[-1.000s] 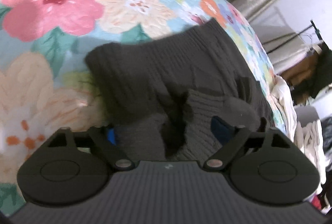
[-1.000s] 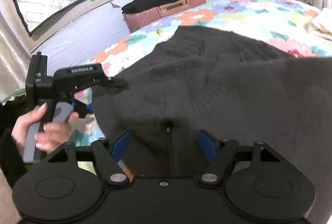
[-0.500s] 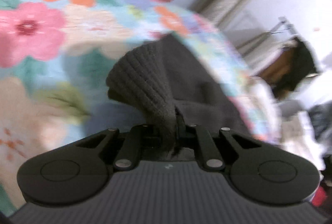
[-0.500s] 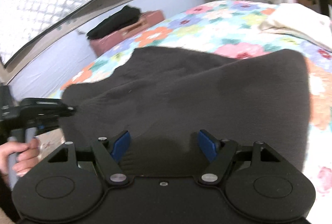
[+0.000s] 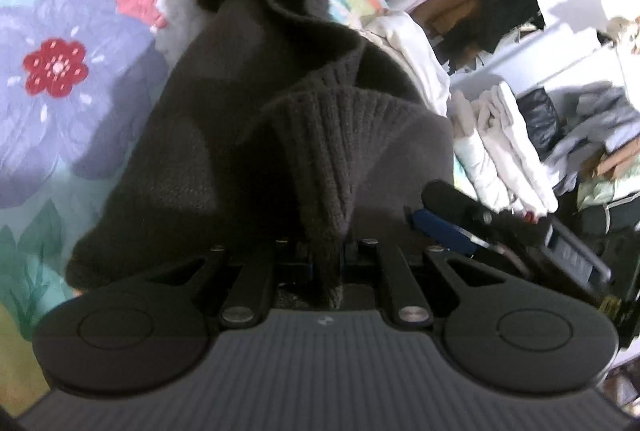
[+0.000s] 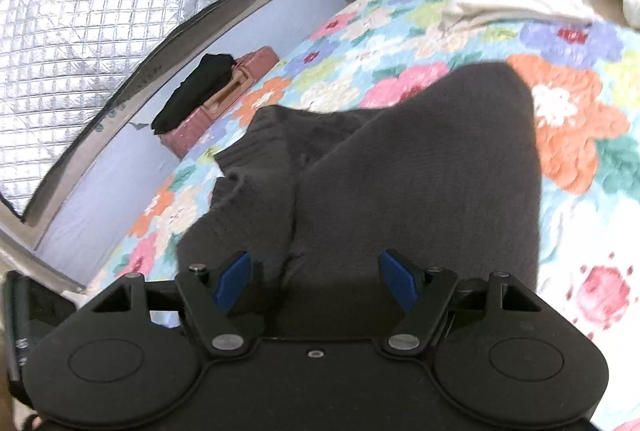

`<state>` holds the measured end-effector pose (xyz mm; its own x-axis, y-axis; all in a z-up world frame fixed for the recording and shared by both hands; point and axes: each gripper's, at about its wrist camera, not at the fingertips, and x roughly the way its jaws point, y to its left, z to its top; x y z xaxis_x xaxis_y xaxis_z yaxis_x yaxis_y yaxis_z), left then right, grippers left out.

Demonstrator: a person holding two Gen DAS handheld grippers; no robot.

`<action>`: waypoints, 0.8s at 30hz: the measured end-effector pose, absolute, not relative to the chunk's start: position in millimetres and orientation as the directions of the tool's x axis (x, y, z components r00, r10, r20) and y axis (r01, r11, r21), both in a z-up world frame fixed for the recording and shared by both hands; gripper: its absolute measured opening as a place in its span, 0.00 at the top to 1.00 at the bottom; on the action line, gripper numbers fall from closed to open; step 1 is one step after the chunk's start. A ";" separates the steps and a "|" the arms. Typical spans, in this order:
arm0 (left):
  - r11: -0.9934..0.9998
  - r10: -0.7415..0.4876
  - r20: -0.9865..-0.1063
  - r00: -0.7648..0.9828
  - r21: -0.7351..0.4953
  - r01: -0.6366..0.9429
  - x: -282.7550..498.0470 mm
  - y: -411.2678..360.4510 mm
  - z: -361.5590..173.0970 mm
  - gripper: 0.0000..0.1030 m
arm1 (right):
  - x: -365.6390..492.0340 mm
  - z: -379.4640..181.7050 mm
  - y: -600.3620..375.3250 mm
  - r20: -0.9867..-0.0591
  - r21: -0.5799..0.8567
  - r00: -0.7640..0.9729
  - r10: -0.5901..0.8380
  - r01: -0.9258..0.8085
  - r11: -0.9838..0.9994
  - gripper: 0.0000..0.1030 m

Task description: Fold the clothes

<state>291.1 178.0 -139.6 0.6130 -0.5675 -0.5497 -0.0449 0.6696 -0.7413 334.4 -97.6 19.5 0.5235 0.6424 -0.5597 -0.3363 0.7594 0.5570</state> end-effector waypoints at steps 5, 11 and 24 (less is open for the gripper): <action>0.668 -0.567 -0.557 0.606 -0.742 -0.056 293.9 181.5 -142.5 0.91 | 343.2 13.2 -81.2 -0.554 0.627 0.453 0.698 -0.325 0.708 0.21; 0.763 -0.512 -0.594 0.620 -0.646 0.012 285.7 171.5 -133.7 0.91 | 366.7 22.1 -41.2 -0.592 0.680 0.309 0.744 -0.304 0.667 0.12; 0.806 -0.528 -0.589 0.612 -0.574 0.143 285.4 170.0 -123.1 0.49 | 378.2 5.1 2.3 -0.715 0.513 0.215 0.665 -0.484 0.709 0.83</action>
